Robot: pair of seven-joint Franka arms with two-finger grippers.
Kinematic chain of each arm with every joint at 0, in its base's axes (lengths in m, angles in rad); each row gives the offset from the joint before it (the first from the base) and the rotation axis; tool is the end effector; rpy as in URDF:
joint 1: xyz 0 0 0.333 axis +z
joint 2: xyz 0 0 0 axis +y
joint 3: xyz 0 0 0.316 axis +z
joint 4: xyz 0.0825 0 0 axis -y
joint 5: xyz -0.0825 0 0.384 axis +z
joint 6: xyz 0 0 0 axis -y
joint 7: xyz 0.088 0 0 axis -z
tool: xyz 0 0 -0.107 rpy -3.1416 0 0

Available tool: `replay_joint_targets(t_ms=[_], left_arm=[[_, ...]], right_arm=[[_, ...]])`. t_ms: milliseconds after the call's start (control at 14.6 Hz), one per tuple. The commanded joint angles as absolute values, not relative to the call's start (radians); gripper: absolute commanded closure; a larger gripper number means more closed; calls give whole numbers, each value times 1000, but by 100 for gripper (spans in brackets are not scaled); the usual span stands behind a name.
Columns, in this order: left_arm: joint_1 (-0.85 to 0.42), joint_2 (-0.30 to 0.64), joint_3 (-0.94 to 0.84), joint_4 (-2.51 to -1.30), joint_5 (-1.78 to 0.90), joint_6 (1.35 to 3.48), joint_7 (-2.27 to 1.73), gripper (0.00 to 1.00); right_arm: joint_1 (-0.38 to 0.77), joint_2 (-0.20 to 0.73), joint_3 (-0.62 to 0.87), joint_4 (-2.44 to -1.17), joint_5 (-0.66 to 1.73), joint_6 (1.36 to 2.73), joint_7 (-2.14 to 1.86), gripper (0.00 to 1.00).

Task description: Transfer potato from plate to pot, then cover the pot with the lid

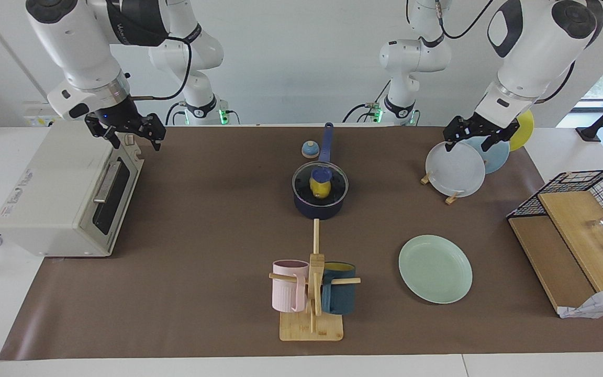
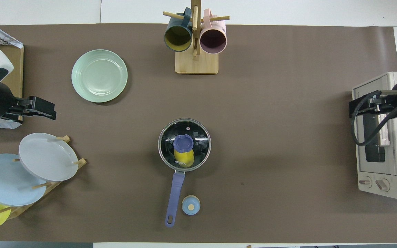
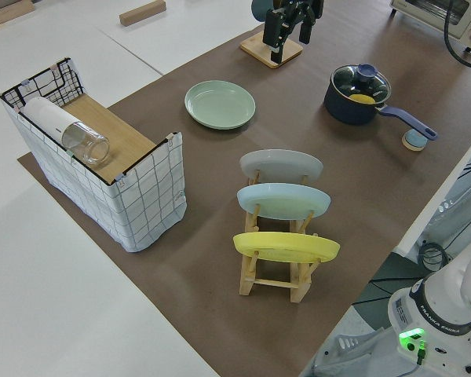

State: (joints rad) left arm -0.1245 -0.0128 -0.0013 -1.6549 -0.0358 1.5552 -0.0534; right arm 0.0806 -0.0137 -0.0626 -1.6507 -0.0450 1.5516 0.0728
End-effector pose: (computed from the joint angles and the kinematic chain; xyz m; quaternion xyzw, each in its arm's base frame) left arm 0.5409 -0.0723 0.5908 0.9983 -0.0357 -0.0449 0.0139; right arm 0.5454 0.0047 0.5930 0.9985 -0.0268 -0.0416 0.0240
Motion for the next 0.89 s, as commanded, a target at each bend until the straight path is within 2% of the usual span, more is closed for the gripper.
replay_joint_targets(t_ms=[0, 824], left_arm=[[-129, -15, -3, -1652, -17, 1545, -69, 0], [-124, -15, -3, -1654, -17, 1562, -66, 0]], right_arm=[[61, -3, -57, -1631, -23, 1529, 41, 0], [-11, 0, -17, -1629, -23, 1526, 32, 0]])
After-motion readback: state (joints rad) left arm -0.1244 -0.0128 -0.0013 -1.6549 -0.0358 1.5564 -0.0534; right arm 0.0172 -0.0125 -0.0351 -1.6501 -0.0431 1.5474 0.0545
